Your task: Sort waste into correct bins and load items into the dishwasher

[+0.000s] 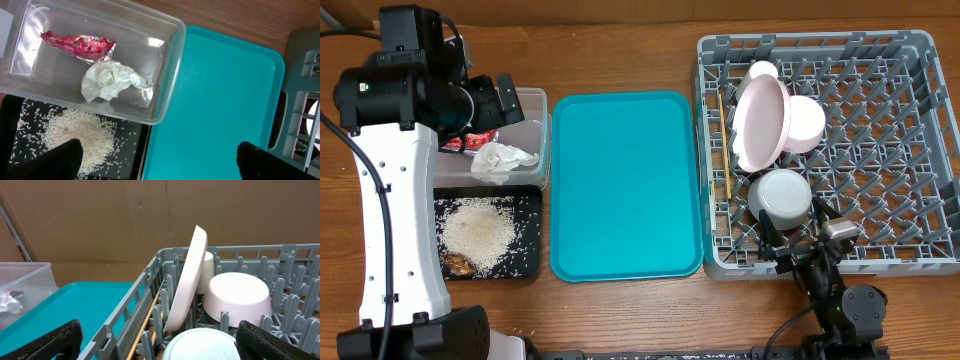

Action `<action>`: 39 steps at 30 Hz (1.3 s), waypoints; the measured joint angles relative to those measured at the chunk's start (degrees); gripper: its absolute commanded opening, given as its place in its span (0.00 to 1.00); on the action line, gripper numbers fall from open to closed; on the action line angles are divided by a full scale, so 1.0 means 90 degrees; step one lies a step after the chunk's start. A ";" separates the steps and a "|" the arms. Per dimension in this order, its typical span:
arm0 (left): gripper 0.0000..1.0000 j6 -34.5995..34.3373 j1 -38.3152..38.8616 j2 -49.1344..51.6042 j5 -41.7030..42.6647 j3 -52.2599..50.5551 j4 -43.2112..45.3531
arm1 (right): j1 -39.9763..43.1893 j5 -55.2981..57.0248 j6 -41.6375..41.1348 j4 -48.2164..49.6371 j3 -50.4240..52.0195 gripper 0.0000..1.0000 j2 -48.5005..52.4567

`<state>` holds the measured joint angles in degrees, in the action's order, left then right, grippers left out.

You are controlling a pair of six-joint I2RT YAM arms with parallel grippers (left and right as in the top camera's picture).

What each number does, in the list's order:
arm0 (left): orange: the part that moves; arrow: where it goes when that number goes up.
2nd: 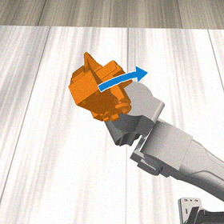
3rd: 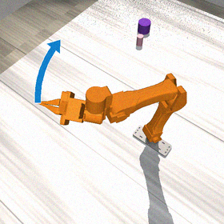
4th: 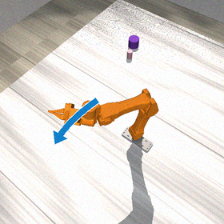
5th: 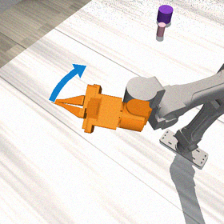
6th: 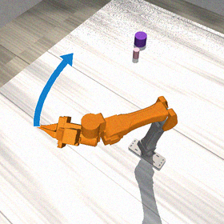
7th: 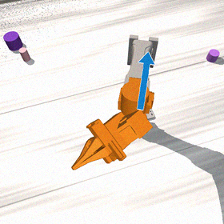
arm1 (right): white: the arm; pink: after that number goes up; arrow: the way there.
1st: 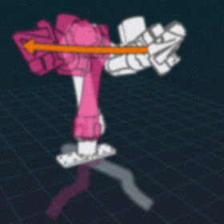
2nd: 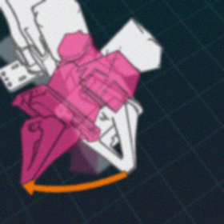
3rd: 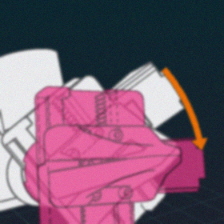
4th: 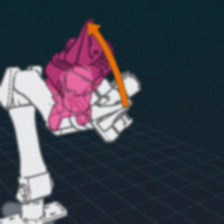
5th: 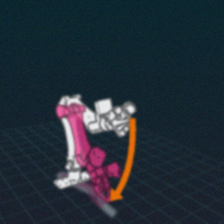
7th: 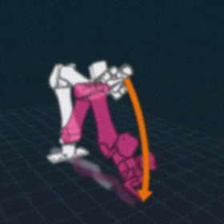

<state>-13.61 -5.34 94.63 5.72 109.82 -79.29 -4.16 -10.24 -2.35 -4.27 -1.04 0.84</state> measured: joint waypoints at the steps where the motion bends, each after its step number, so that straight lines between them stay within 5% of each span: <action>1: 1.00 0.0000 0.0000 -0.0002 0.0000 0.0000 0.0000 | 0.0000 0.0002 0.0002 0.0002 0.0000 1.00 0.0000; 8: 1.00 0.0000 0.0000 -0.0510 -0.0002 -0.0024 -0.0010 | 0.0000 0.0000 0.0000 0.0002 0.0000 1.00 0.0000; 21: 1.00 0.0000 0.0000 -0.4056 -0.0046 -0.0546 -0.0027 | 0.0000 0.0000 -0.0002 0.0002 0.0000 1.00 0.0000; 29: 1.00 -0.0090 0.0000 -0.5972 -0.0049 -0.3128 0.0168 | 0.0000 -0.0002 0.0000 0.0007 0.0000 1.00 0.0000; 39: 1.00 -0.0874 0.0000 -0.7934 -0.0051 -0.6705 0.2285 | 0.0000 0.0002 -0.0005 0.0012 0.0000 1.00 0.0000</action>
<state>-21.47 -5.34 23.22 5.26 49.47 -58.72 -4.16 -10.22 -2.39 -4.16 -1.04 0.84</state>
